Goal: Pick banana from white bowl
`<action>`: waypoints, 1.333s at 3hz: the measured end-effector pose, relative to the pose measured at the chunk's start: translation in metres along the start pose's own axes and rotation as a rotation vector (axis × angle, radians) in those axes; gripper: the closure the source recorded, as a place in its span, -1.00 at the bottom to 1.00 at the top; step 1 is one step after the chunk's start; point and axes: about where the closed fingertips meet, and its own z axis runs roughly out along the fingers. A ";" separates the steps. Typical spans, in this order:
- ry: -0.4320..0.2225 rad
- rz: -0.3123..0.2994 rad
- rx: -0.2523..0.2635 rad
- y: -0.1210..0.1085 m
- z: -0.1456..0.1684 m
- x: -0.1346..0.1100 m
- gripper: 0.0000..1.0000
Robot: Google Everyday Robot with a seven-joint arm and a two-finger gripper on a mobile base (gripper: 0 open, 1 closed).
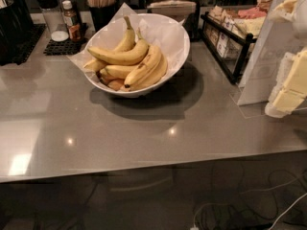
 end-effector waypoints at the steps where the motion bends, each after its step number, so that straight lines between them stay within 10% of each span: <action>1: -0.107 -0.088 -0.034 -0.021 0.008 -0.024 -1.00; 3: -0.508 -0.378 -0.271 -0.047 0.050 -0.133 -1.00; 4: -0.529 -0.373 -0.265 -0.051 0.051 -0.138 -1.00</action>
Offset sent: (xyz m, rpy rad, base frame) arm 0.1058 0.1303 0.0261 0.4553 0.0468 0.7701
